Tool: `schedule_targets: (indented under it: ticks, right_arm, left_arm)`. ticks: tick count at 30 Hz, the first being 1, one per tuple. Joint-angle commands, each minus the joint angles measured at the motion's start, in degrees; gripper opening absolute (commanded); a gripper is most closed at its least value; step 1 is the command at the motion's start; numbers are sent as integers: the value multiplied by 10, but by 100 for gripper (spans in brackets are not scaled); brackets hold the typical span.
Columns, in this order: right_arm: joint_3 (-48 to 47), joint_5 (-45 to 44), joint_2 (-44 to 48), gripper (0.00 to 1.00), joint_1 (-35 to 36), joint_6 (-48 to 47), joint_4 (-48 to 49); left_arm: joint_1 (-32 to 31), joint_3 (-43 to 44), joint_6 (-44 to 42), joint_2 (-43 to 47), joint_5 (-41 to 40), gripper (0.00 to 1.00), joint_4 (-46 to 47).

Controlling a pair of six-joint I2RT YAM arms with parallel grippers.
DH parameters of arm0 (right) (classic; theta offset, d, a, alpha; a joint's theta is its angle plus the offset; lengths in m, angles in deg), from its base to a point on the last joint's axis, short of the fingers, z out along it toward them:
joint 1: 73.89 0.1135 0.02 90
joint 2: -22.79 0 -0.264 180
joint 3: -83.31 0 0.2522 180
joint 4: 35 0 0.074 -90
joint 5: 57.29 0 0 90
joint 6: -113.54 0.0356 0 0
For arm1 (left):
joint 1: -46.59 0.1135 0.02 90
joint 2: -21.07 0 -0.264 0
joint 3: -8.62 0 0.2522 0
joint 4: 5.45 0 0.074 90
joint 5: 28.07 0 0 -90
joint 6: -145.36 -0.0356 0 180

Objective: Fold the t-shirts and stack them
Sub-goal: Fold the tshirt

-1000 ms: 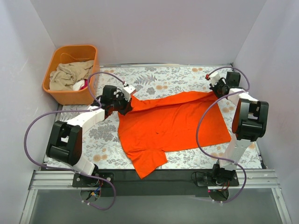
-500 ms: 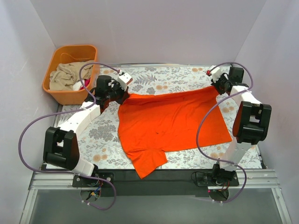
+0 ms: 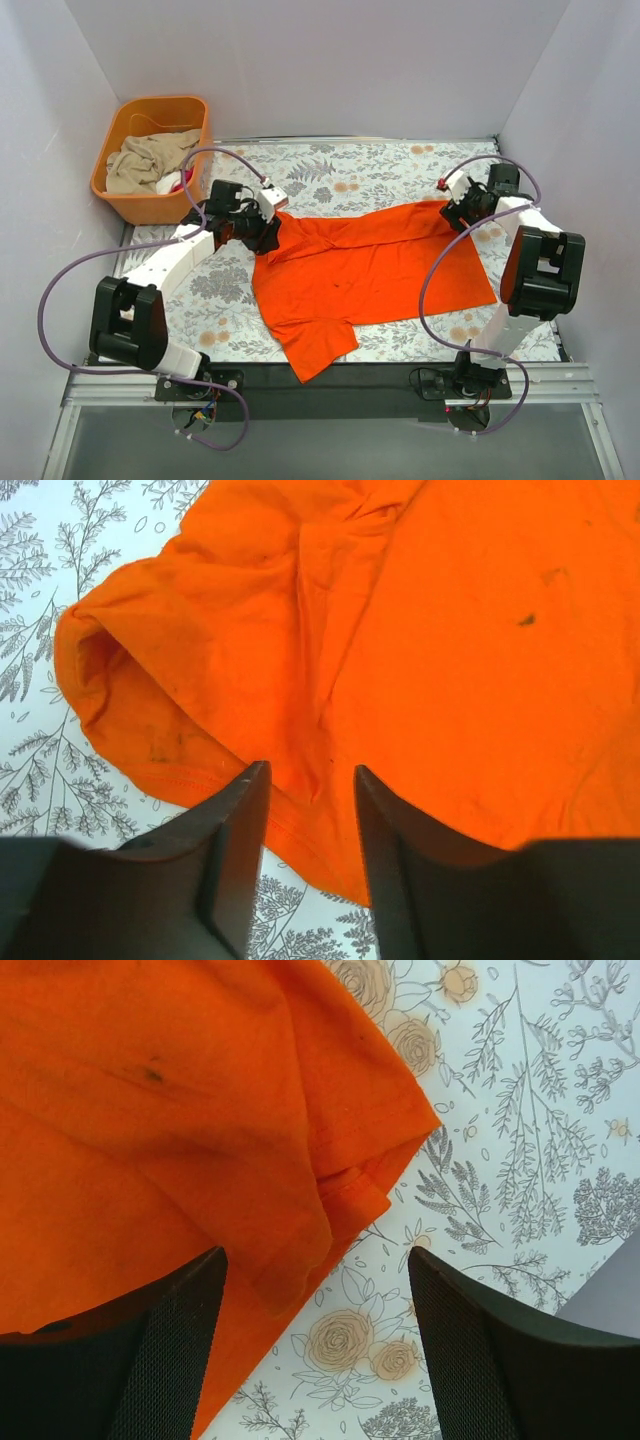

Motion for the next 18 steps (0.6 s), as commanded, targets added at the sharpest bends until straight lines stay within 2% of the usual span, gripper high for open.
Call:
schedule_targets:
  ticks: [1,4,10,14,18]
  right_arm:
    - [-80,55,21,66,-17,18,-77]
    - [-173,81,-17,58,-21,66,-124]
    - [-363,48,-194,47,-18,154,-206]
    - [-395,46,-221,43,-16,158,-235]
    - [-358,53,-190,40,-14,134,-270]
  left_arm:
    - [9,47,3,21,46,44,-21]
    - [13,71,43,9,38,50,2]
    - [24,150,134,-129,-51,52,49]
    - [28,199,149,-177,-51,52,45]
    - [28,209,150,-178,-8,51,2]
